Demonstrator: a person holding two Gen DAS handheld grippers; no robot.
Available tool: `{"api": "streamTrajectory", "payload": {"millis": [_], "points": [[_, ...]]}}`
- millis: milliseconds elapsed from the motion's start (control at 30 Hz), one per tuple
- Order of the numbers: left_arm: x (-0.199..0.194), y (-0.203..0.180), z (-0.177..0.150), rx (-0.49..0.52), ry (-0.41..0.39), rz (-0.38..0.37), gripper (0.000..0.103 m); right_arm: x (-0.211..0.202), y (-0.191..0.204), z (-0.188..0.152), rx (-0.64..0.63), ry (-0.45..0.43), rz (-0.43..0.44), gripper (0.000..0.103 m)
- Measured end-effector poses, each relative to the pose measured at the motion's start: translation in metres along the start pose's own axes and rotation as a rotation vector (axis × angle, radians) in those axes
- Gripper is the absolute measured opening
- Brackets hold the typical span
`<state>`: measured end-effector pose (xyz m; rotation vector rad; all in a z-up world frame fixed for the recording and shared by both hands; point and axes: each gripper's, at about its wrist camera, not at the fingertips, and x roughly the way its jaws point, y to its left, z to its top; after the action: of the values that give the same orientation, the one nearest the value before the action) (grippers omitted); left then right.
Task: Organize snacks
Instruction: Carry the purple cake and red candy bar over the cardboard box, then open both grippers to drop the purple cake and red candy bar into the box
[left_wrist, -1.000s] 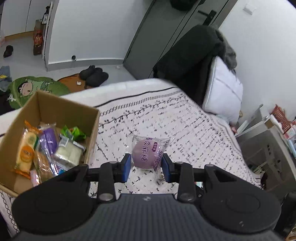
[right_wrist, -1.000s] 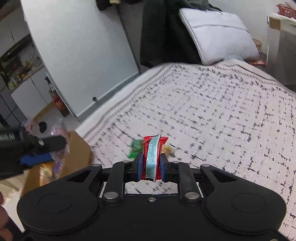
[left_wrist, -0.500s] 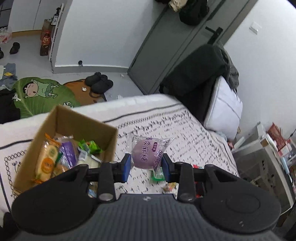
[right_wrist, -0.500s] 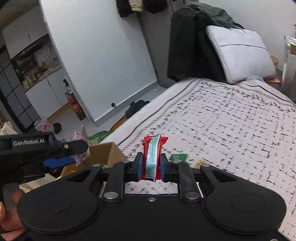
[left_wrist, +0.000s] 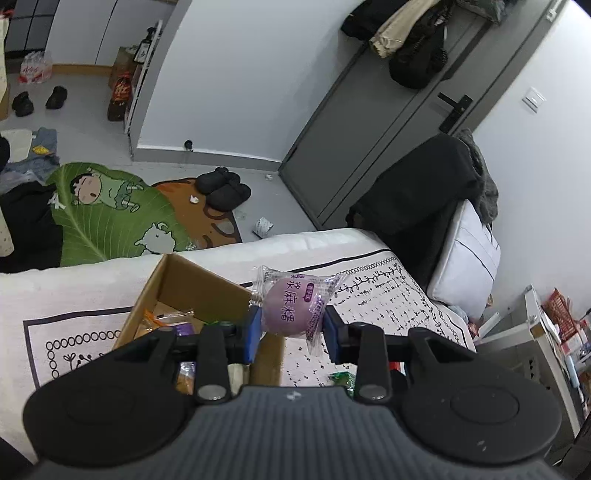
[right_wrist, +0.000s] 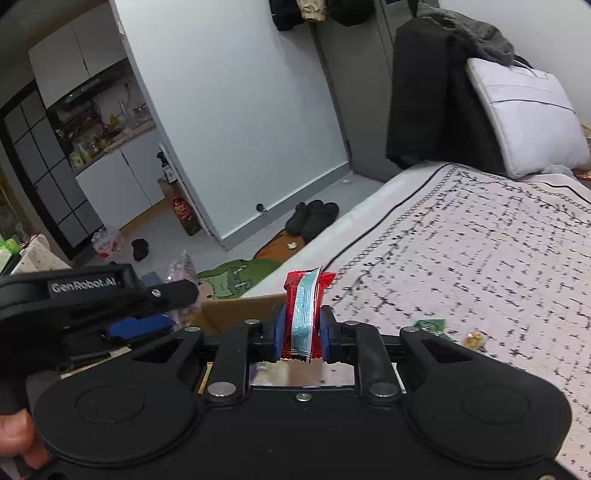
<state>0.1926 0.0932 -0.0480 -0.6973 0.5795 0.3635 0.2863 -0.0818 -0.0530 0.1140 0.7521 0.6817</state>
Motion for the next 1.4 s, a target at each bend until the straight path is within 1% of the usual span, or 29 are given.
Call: {"api": "streamTrajectory", "payload": {"millis": [133, 400, 633, 700, 833, 867, 933, 967, 1000, 1033, 1067, 1133, 1267, 1333, 1367, 1400], "points": [[0.005, 0.015, 0.005, -0.027, 0.008, 0.006, 0.034, 0.008, 0.011, 0.002, 0.001, -0.001, 0.022, 0.019], [0.013, 0.050, 0.019, -0.116, 0.025, 0.021, 0.034, 0.030, 0.029, 0.003, -0.006, 0.013, 0.061, 0.019], [0.022, 0.065, 0.026, -0.154, 0.024, 0.044, 0.034, 0.052, 0.035, -0.002, 0.010, 0.042, 0.091, 0.019], [0.028, 0.068, 0.025, -0.162, 0.037, 0.054, 0.035, 0.058, 0.036, -0.004, 0.016, 0.053, 0.097, 0.019], [0.039, 0.068, 0.022, -0.175, 0.065, 0.042, 0.036, 0.068, 0.038, -0.005, 0.027, 0.069, 0.105, 0.019], [0.040, 0.069, 0.021, -0.188, 0.066, 0.041, 0.037, 0.070, 0.039, -0.005, 0.032, 0.076, 0.097, 0.021], [0.043, 0.071, 0.020, -0.212, 0.061, 0.071, 0.040, 0.073, 0.035, -0.005, 0.047, 0.077, 0.077, 0.026], [0.043, 0.073, 0.020, -0.218, 0.057, 0.083, 0.041, 0.073, 0.034, -0.005, 0.052, 0.077, 0.078, 0.032], [0.043, 0.075, 0.020, -0.226, 0.053, 0.082, 0.046, 0.071, 0.032, -0.005, 0.056, 0.071, 0.079, 0.037], [0.042, 0.076, 0.020, -0.234, 0.048, 0.078, 0.050, 0.070, 0.030, -0.005, 0.056, 0.066, 0.075, 0.040], [0.041, 0.076, 0.020, -0.234, 0.041, 0.082, 0.051, 0.068, 0.028, -0.006, 0.055, 0.062, 0.067, 0.043], [0.039, 0.074, 0.021, -0.219, 0.027, 0.104, 0.057, 0.063, 0.023, -0.007, 0.052, 0.061, 0.053, 0.043], [0.039, 0.070, 0.020, -0.212, 0.036, 0.118, 0.060, 0.052, 0.013, -0.009, 0.051, 0.047, 0.015, 0.052], [0.040, 0.067, 0.019, -0.201, 0.039, 0.122, 0.062, 0.046, 0.008, -0.010, 0.044, 0.038, 0.001, 0.053], [0.039, 0.066, 0.019, -0.191, 0.036, 0.125, 0.064, 0.042, 0.006, -0.010, 0.043, 0.032, -0.004, 0.055], [0.038, 0.063, 0.018, -0.180, 0.031, 0.128, 0.069, 0.041, 0.003, -0.010, 0.042, 0.026, -0.008, 0.058]]}}
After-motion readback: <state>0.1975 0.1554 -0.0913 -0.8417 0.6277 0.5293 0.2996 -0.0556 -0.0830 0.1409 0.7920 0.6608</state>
